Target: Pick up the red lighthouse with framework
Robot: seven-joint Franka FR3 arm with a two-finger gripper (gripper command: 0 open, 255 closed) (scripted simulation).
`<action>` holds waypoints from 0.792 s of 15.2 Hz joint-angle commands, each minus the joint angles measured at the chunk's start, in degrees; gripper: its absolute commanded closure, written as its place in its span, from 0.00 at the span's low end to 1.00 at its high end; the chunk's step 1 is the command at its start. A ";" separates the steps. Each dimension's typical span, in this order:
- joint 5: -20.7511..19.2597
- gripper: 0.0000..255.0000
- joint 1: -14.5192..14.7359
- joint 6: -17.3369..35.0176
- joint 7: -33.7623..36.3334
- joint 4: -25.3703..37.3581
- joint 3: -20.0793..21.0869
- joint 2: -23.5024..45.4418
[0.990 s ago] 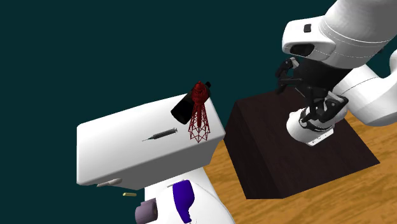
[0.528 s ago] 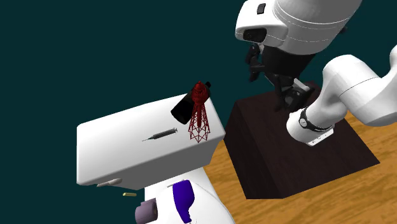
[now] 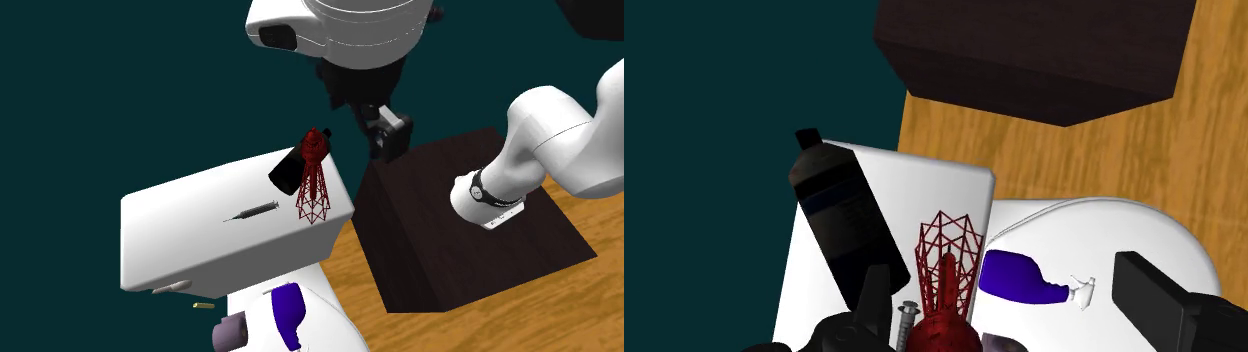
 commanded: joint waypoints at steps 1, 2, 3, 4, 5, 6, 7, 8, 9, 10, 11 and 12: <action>-1.78 0.00 0.08 -3.59 -1.00 8.53 0.31 6.02; -2.71 0.00 0.16 -5.38 -1.57 12.90 0.43 9.10; -3.69 0.00 0.30 -7.32 -2.19 17.59 0.55 12.34; -3.81 0.00 0.34 -7.58 -2.28 18.21 0.53 12.76; -3.74 0.00 0.32 -6.66 -2.12 16.89 0.51 12.37; -3.69 0.00 0.30 -5.78 -1.98 15.64 0.50 12.02; -3.63 0.00 0.27 -4.90 -1.84 14.43 0.48 11.70; -3.58 0.00 0.25 -4.03 -1.70 13.24 0.47 11.38; -3.53 0.00 0.23 -3.17 -1.56 12.08 0.46 11.09; -3.49 0.00 0.21 -2.32 -1.42 10.95 0.45 10.82; -3.43 0.00 0.18 -1.00 -1.21 9.23 0.43 10.43; -3.43 0.00 0.18 -1.00 -1.21 9.23 0.42 10.43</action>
